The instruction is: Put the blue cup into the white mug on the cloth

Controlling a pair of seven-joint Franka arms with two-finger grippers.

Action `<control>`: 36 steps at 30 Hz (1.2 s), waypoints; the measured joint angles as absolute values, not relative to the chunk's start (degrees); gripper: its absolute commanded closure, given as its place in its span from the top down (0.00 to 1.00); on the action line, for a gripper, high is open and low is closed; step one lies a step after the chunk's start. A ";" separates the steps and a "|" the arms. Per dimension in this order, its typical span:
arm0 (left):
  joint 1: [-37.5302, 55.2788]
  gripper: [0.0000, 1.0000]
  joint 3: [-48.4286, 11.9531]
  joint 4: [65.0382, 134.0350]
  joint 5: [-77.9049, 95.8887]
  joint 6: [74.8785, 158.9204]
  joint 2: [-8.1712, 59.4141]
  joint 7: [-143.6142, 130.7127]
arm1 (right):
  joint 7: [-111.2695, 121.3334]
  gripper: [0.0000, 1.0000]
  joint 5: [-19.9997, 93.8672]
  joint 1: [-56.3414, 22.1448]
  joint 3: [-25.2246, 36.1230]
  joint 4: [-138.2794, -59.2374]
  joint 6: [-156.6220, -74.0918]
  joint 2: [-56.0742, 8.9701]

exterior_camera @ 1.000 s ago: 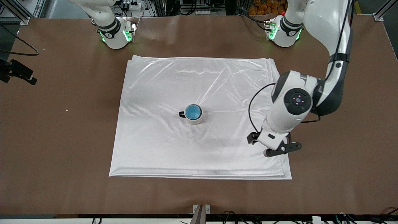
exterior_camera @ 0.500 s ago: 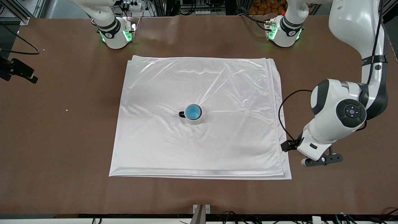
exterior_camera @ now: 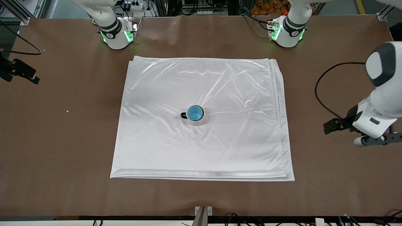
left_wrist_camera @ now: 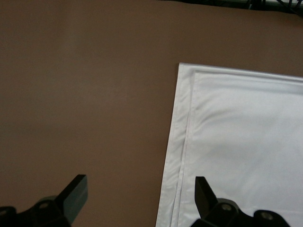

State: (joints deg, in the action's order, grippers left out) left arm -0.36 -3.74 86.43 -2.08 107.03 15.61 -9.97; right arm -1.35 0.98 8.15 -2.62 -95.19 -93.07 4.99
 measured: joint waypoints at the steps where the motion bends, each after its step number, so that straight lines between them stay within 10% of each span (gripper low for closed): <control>1: -0.87 1.00 -3.73 86.70 -2.06 105.87 14.27 -9.78 | -1.35 1.00 0.98 8.15 -2.62 -95.19 -92.96 4.99; 20: -3.00 1.00 -3.56 88.80 -1.08 90.75 -3.09 -2.28 | -1.39 1.00 0.98 8.15 -2.60 -95.18 -90.44 5.37; 36: -1.15 1.00 -4.19 91.57 -1.01 90.46 -5.05 -2.16 | -1.41 1.00 0.98 8.15 -2.62 -95.19 -90.42 5.37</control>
